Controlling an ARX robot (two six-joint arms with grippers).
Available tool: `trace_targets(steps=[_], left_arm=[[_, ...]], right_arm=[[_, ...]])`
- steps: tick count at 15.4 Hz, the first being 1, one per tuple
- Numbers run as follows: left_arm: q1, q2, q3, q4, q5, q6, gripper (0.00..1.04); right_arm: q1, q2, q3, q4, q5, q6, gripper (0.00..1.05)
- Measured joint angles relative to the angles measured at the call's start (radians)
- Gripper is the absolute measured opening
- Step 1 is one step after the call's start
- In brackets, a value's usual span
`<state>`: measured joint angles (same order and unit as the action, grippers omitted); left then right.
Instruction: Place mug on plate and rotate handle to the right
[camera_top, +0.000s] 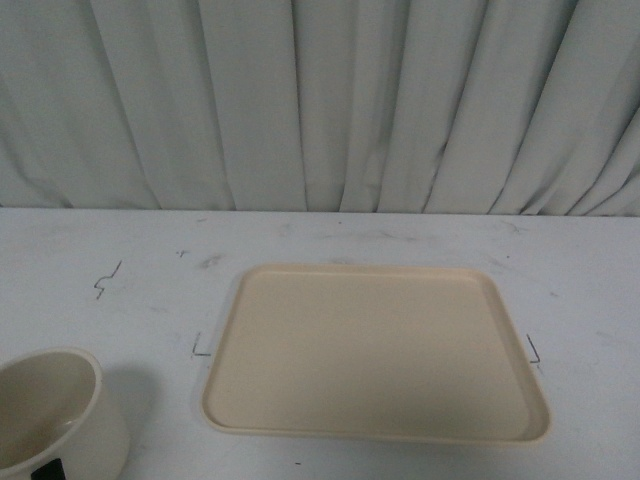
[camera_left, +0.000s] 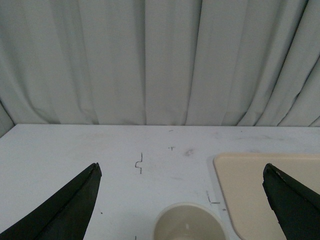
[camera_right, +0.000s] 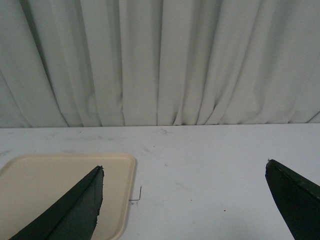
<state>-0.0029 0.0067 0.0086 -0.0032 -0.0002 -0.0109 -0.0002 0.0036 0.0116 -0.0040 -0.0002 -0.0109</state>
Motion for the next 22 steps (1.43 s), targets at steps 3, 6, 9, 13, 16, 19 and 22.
trace_targets(steps=[3,6,9,13,16,19,22], left_arm=[[0.0,0.0,0.0,0.0,0.0,0.0,0.98],[0.0,0.0,0.0,0.0,0.0,0.0,0.98],[0.0,0.0,0.0,0.0,0.0,0.0,0.98],[0.089,0.396,0.187,-0.185,-0.242,-0.026,0.98],[0.075,0.721,0.28,-0.066,-0.19,-0.032,0.98],[0.051,1.202,0.428,-0.016,-0.126,-0.095,0.98],[0.05,1.451,0.468,0.01,-0.136,-0.117,0.98]], right_arm=[[0.0,0.0,0.0,0.0,0.0,0.0,0.98],[0.0,0.0,0.0,0.0,0.0,0.0,0.98],[0.0,0.0,0.0,0.0,0.0,0.0,0.98],[0.0,0.0,0.0,0.0,0.0,0.001,0.98],[0.0,0.0,0.0,0.001,0.0,0.001,0.98],[0.0,0.0,0.0,0.0,0.0,0.001,0.98],[0.0,0.0,0.0,0.0,0.0,0.001,0.98]])
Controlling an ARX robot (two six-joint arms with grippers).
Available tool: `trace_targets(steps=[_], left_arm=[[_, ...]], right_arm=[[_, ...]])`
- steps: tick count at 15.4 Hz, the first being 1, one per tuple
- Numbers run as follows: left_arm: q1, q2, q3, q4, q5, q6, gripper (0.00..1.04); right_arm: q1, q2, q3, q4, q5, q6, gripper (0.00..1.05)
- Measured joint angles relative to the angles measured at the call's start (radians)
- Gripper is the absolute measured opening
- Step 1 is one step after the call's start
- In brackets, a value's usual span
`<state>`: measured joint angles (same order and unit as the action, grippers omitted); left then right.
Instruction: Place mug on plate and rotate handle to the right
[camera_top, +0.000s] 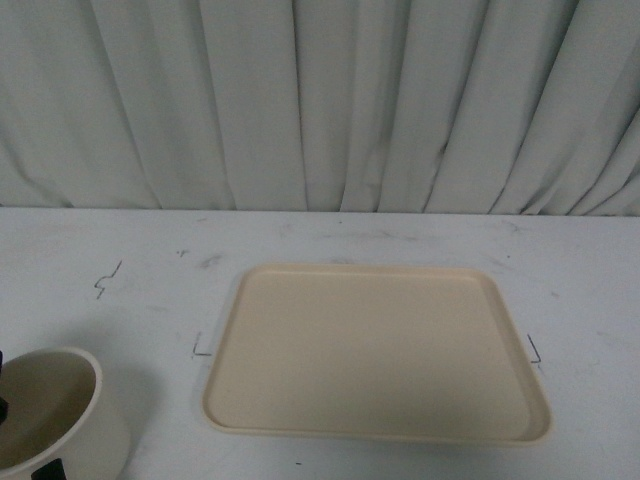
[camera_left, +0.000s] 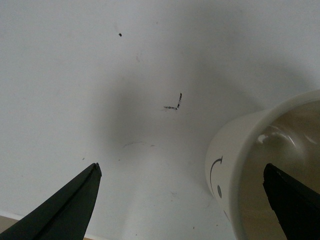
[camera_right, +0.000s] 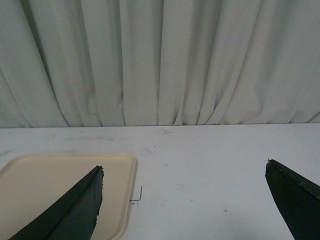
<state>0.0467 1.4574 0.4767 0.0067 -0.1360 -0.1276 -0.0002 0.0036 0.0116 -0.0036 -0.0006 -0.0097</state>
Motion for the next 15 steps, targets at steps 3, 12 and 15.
trace_targets(steps=[3,12,15], left_arm=[[-0.018,0.094,0.013,0.102,-0.011,-0.01,0.98],[-0.053,0.076,0.04,0.011,-0.018,0.001,0.06],[-0.123,0.019,0.124,-0.052,-0.031,0.02,0.03]], right_arm=[[0.0,0.0,0.0,0.0,0.0,0.0,0.98],[0.0,0.0,0.0,0.0,0.0,0.0,0.98],[0.0,0.0,0.0,0.0,0.0,0.0,0.98]])
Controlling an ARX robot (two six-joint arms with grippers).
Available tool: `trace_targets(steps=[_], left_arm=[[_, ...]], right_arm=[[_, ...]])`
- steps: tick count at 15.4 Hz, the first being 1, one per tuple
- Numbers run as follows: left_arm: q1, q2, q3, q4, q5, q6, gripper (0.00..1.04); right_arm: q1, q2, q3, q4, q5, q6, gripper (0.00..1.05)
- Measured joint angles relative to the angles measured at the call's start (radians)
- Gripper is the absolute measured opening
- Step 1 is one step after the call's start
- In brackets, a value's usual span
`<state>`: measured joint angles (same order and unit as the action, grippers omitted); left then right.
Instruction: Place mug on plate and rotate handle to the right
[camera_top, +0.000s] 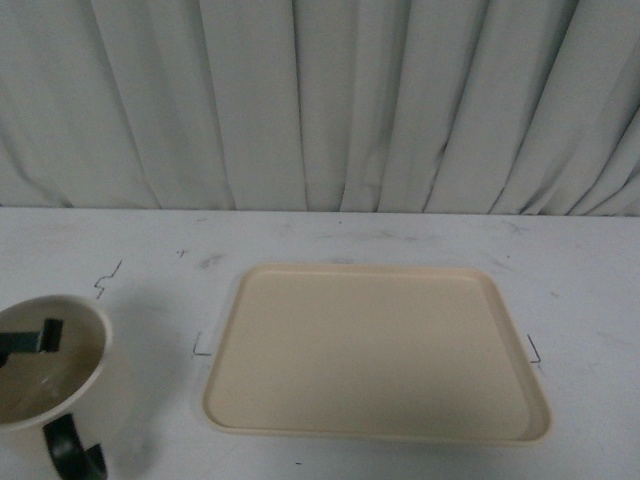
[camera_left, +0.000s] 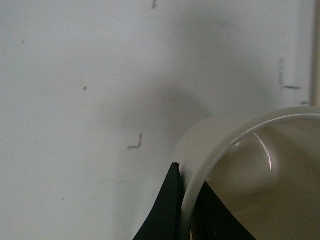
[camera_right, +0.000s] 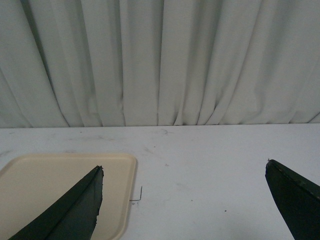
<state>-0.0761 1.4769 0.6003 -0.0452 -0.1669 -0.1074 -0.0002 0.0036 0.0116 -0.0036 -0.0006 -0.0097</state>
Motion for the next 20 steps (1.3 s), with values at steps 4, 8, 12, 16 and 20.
trace_targets(steps=[4,8,12,16,20], left_arm=[[-0.198,0.138,0.251,-0.041,0.011,0.034,0.03],[-0.381,0.378,0.511,-0.092,0.042,0.063,0.03],[-0.469,0.527,0.666,-0.138,0.058,0.083,0.03],[-0.471,0.589,0.72,-0.167,0.058,0.089,0.03],[-0.477,0.623,0.748,-0.195,0.067,0.081,0.04]], right_arm=[[0.0,0.0,0.0,0.0,0.0,0.0,0.98],[0.0,0.0,0.0,0.0,0.0,0.0,0.98],[0.0,0.0,0.0,0.0,0.0,0.0,0.98],[0.0,0.0,0.0,0.0,0.0,0.0,0.98],[0.0,0.0,0.0,0.0,0.0,0.0,0.98]])
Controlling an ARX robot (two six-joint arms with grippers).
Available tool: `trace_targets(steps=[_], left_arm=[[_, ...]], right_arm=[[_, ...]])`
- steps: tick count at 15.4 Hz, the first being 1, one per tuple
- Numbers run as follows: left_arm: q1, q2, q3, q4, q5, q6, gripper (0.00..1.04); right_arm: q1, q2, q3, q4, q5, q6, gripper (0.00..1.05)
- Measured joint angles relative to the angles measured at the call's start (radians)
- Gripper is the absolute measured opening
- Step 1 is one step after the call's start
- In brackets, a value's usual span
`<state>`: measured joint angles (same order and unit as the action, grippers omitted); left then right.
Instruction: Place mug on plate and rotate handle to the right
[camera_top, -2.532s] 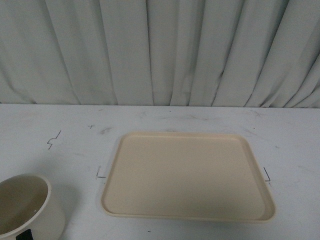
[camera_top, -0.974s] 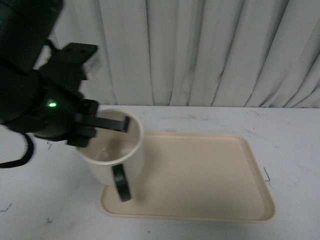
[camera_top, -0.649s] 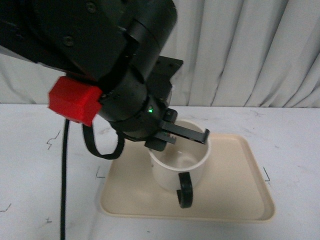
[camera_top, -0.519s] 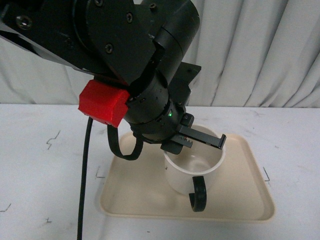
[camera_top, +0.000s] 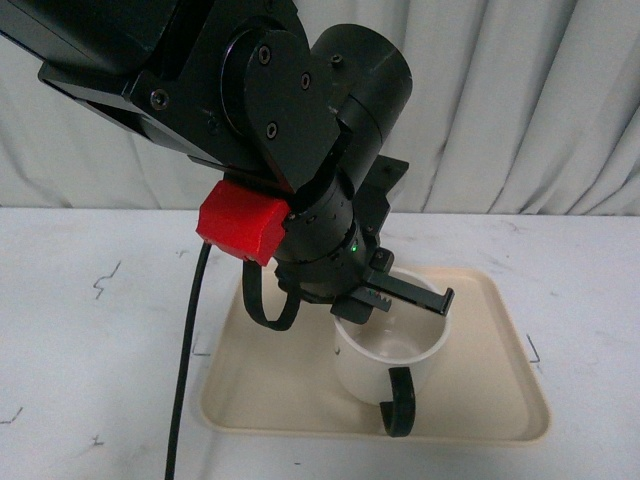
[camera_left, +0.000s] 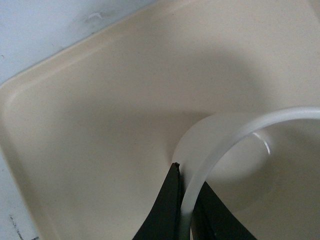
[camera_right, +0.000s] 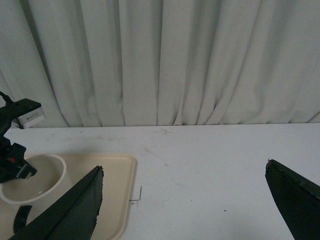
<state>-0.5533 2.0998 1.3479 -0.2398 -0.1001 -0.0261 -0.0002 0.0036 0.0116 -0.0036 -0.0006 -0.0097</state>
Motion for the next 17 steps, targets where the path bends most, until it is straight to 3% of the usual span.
trace_targets(steps=[1,6,7,9,10,11,12,14,17], left_arm=[[-0.001,0.0,0.003,-0.005,0.006,0.0,0.18],[0.03,-0.137,-0.048,0.038,0.037,-0.001,0.7],[0.048,-0.223,-0.103,0.12,0.077,-0.001,0.81],[0.095,-0.438,-0.266,0.336,0.055,0.05,1.0],[0.105,-0.471,-0.289,0.423,0.018,0.06,0.96],[0.105,-0.481,-0.402,0.742,-0.165,0.049,0.84],[0.123,-0.506,-0.557,0.908,-0.259,0.042,0.73],[0.211,-0.617,-0.799,1.135,-0.248,0.034,0.48],[0.296,-0.804,-0.982,1.181,-0.161,0.031,0.11]], right_arm=[[0.0,0.0,0.0,0.0,0.0,0.0,0.98],[0.0,0.0,0.0,0.0,0.0,0.0,0.98],[0.0,0.0,0.0,0.0,0.0,0.0,0.98],[0.0,0.0,0.0,0.0,0.0,0.0,0.98],[0.0,0.0,0.0,0.0,0.0,0.0,0.98],[0.0,0.0,0.0,0.001,-0.002,0.0,0.98],[0.0,0.0,0.0,-0.001,0.0,0.0,0.98],[0.0,0.0,0.0,-0.001,0.001,0.0,0.98],[0.0,0.0,0.0,0.0,0.0,0.0,0.98]])
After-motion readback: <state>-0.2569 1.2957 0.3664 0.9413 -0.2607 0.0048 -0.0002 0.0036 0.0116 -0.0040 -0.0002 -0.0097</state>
